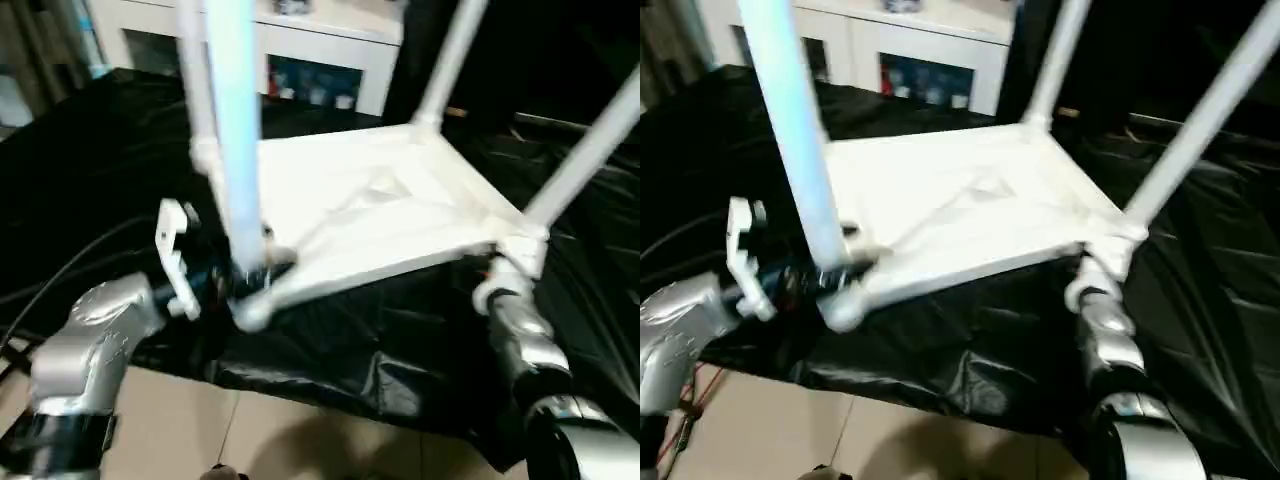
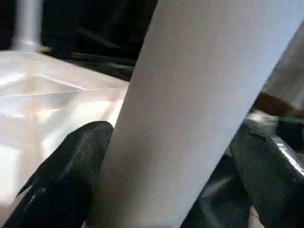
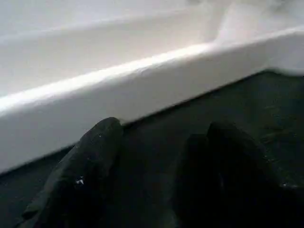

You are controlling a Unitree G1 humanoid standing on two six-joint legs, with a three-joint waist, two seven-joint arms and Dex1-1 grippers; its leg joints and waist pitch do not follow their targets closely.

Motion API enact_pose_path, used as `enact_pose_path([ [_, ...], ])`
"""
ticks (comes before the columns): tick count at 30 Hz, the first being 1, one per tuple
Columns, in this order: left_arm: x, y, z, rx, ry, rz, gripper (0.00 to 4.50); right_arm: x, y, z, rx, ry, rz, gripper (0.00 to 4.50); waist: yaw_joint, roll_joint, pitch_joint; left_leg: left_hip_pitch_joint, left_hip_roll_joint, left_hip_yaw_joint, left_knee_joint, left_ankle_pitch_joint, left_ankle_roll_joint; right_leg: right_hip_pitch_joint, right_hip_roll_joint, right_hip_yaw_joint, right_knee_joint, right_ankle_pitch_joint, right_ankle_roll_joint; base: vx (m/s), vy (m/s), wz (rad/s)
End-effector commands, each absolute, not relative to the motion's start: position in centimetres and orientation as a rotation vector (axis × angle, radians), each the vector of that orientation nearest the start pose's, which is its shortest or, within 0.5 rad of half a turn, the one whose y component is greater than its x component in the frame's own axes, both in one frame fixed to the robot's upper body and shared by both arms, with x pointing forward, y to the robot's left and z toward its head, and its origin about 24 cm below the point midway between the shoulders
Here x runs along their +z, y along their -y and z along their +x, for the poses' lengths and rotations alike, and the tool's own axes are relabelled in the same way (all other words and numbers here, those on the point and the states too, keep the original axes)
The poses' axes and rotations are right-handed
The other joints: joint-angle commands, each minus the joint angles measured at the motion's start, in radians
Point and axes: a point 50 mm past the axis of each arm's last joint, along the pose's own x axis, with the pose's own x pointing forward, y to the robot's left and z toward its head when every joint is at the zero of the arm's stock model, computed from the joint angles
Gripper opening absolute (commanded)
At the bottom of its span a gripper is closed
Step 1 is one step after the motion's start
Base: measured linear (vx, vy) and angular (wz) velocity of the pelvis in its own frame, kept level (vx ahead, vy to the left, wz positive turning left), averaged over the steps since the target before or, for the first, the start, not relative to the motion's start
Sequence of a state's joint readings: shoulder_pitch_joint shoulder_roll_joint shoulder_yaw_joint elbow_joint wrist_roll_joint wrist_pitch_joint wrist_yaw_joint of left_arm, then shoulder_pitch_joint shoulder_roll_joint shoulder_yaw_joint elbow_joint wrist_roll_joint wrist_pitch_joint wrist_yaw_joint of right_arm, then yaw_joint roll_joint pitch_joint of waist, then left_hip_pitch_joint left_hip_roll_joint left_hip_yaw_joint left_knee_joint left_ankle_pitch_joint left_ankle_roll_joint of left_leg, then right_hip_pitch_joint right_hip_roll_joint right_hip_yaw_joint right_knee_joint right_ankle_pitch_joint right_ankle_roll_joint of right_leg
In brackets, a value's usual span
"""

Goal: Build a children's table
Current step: Rotate table base

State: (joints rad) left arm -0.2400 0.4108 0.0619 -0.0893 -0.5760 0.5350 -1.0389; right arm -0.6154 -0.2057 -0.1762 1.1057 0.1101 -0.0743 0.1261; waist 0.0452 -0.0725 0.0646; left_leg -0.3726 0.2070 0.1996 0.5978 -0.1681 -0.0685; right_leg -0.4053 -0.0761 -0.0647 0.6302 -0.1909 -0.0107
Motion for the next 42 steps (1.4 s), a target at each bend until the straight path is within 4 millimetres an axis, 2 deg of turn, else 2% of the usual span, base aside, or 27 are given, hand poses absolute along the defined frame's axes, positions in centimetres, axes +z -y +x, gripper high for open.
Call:
enact_pose_path([
  [1, 11.5, -15.1, 25.9, -1.244, -0.104, -0.25, 4.45, -0.6, 18.8, 34.1, 0.072, -0.422, 0.01, 3.36, 0.001, 0.007, -0.067, 0.012, 0.022, -0.011, -0.071, -0.263, -0.022, 0.04, -0.053, 0.047, -0.075, -0.236, -0.169, 0.0, 0.0, 0.0],
  [3, 11.7, -14.6, 25.9, -1.269, -0.107, -0.26, 4.45, -0.5, 17.6, 34.3, 0.136, -0.423, 0.003, 3.36, -0.006, 0.008, -0.066, 0.009, 0.022, -0.013, -0.072, -0.266, -0.026, 0.042, -0.053, 0.047, -0.075, -0.245, -0.166, 0.0, 0.0, 0.0],
  [6, 12.0, -13.1, 25.8, -1.339, -0.101, -0.292, 4.45, 0.3, 14.4, 35.0, 0.305, -0.413, -0.002, 3.36, -0.013, 0.008, -0.067, 0.005, 0.022, -0.016, -0.072, -0.266, -0.03, 0.046, -0.055, 0.047, -0.075, -0.26, -0.164, 0.0, 0.0, 0.0],
  [8, 12.2, -12.6, 25.7, -1.362, -0.099, -0.302, 4.45, 0.4, 13.6, 35.1, 0.348, -0.414, -0.006, 3.36, -0.015, 0.01, -0.068, 0.009, 0.023, -0.017, -0.072, -0.266, -0.031, 0.044, -0.056, 0.048, -0.075, -0.253, -0.168, 0.0, 0.0, 0.0],
  [11, 12.5, -11.4, 25.5, -1.431, -0.106, -0.327, 4.45, 0.7, 11.8, 35.2, 0.441, -0.424, -0.03, 3.36, -0.022, 0.006, -0.068, 0.009, 0.024, -0.015, -0.07, -0.251, -0.025, 0.045, -0.055, 0.049, -0.072, -0.223, -0.187, 0.0, 0.0, 0.0],
  [13, 12.9, -9.8, 25.2, -1.501, -0.11, -0.348, 4.45, 0.9, 10.9, 35.3, 0.477, -0.427, -0.051, 3.36, -0.022, 0.005, -0.069, 0.011, 0.024, -0.014, -0.069, -0.241, -0.021, 0.044, -0.055, 0.049, -0.071, -0.211, -0.196, 0.0, 0.0, 0.0],
  [15, 13.0, -9.3, 25.1, -1.524, -0.116, -0.35, 4.45, 1.0, 10.6, 35.4, 0.489, -0.427, -0.054, 3.36, -0.023, 0.008, -0.068, 0.013, 0.024, -0.014, -0.069, -0.242, -0.022, 0.043, -0.055, 0.049, -0.071, -0.209, -0.203, 0.0, 0.0, 0.0],
  [18, 12.9, -8.5, 25.4, -1.531, -0.12, -0.332, 4.45, 1.0, 10.4, 35.4, 0.499, -0.427, -0.057, 3.36, -0.023, 0.006, -0.069, 0.012, 0.025, -0.013, -0.068, -0.24, -0.019, 0.045, -0.056, 0.05, -0.071, -0.201, -0.2, 0.0, 0.0, 0.0],
  [20, 12.7, -7.6, 26.1, -1.513, -0.112, -0.301, 4.45, 1.0, 10.2, 35.4, 0.505, -0.428, -0.057, 3.36, -0.022, 0.011, -0.069, 0.014, 0.025, -0.014, -0.068, -0.24, -0.02, 0.045, -0.055, 0.049, -0.07, -0.195, -0.202, 0.0, 0.0, 0.0],
  [21, 12.6, -7.2, 26.4, -1.497, -0.104, -0.288, 4.45, 1.0, 10.2, 35.3, 0.511, -0.431, -0.053, 3.36, -0.023, 0.008, -0.067, 0.014, 0.024, -0.012, -0.068, -0.248, -0.017, 0.043, -0.053, 0.05, -0.076, -0.205, -0.198, 0.0, 0.0, 0.0],
  [22, 12.6, -6.8, 26.8, -1.483, -0.094, -0.278, 4.45, 0.9, 10.0, 35.2, 0.534, -0.433, -0.04, 3.36, -0.023, 0.011, -0.068, 0.013, 0.024, -0.014, -0.069, -0.257, -0.021, 0.046, -0.056, 0.05, -0.077, -0.217, -0.195, 0.0, 0.0, 0.0],
  [24, 12.5, -6.2, 27.4, -1.459, -0.089, -0.262, 4.45, 0.8, 9.7, 35.0, 0.582, -0.426, -0.035, 3.36, -0.022, 0.007, -0.069, 0.009, 0.024, -0.016, -0.069, -0.26, -0.019, 0.05, -0.058, 0.05, -0.077, -0.229, -0.19, 0.0, 0.0, 0.0],
  [25, 12.5, -6.2, 27.5, -1.451, -0.089, -0.258, 4.45, 0.8, 9.7, 34.9, 0.581, -0.426, -0.039, 3.36, -0.023, 0.007, -0.07, 0.011, 0.025, -0.016, -0.068, -0.256, -0.017, 0.049, -0.059, 0.05, -0.077, -0.227, -0.19, 0.0, 0.0, 0.0],
  [26, 12.3, -5.8, 28.2, -1.394, -0.08, -0.223, 4.45, 0.5, 10.0, 34.9, 0.551, -0.434, -0.072, 3.36, -0.022, 0.019, -0.069, 0.013, 0.025, -0.017, -0.068, -0.254, -0.017, 0.047, -0.058, 0.05, -0.077, -0.224, -0.193, 0.0, 0.0, 0.0],
  [28, 12.1, -5.7, 28.7, -1.358, -0.08, -0.203, 4.45, 0.3, 10.3, 34.8, 0.529, -0.443, -0.08, 3.36, -0.021, 0.013, -0.071, 0.016, 0.025, -0.016, -0.067, -0.254, -0.017, 0.047, -0.056, 0.049, -0.078, -0.218, -0.195, 0.0, 0.0, 0.0],
  [29, 11.7, -5.7, 29.5, -1.292, -0.075, -0.164, 4.45, 0.2, 10.7, 34.8, 0.516, -0.446, -0.057, 3.36, -0.021, 0.021, -0.071, 0.011, 0.024, -0.019, -0.068, -0.249, -0.016, 0.051, -0.056, 0.049, -0.076, -0.204, -0.197, 0.0, 0.0, 0.0],
  [34, 11.4, -5.5, 30.3, -1.227, -0.034, -0.095, 4.45, 0.1, 11.2, 34.6, 0.536, -0.446, -0.03, 3.36, -0.015, 0.016, -0.073, 0.013, 0.026, -0.016, -0.067, -0.248, -0.001, 0.05, -0.057, 0.048, -0.076, -0.169, -0.22, 0.0, 0.0, 0.0],
  [35, 11.4, -5.3, 30.6, -1.193, 0.026, -0.063, 4.45, 0.2, 11.8, 34.7, 0.529, -0.438, -0.033, 3.36, -0.012, 0.013, -0.072, 0.014, 0.027, -0.016, -0.067, -0.253, 0.003, 0.05, -0.058, 0.048, -0.079, -0.179, -0.22, 0.0, 0.0, 0.0],
  [37, 11.4, -5.5, 30.8, -1.182, 0.054, -0.073, 4.45, 0.5, 12.9, 34.9, 0.512, -0.418, -0.013, 3.36, -0.006, 0.015, -0.072, 0.016, 0.027, -0.016, -0.067, -0.259, 0.003, 0.049, -0.059, 0.049, -0.08, -0.191, -0.219, 0.0, 0.0, 0.0],
  [40, 11.3, -6.2, 30.9, -1.194, 0.058, -0.086, 4.45, 1.1, 14.3, 35.1, 0.511, -0.394, 0.001, 3.36, 0.001, 0.013, -0.072, 0.018, 0.029, -0.016, -0.068, -0.27, 0.002, 0.047, -0.059, 0.048, -0.08, -0.2, -0.222, 0.0, 0.0, 0.0],
  [42, 10.6, -7.0, 30.9, -1.227, -0.014, -0.034, 4.45, 1.5, 15.2, 35.0, 0.536, -0.377, -0.014, 3.36, 0.004, 0.013, -0.071, 0.018, 0.028, -0.015, -0.068, -0.267, 0.006, 0.048, -0.058, 0.048, -0.08, -0.202, -0.219, 0.0, 0.0, 0.0],
])
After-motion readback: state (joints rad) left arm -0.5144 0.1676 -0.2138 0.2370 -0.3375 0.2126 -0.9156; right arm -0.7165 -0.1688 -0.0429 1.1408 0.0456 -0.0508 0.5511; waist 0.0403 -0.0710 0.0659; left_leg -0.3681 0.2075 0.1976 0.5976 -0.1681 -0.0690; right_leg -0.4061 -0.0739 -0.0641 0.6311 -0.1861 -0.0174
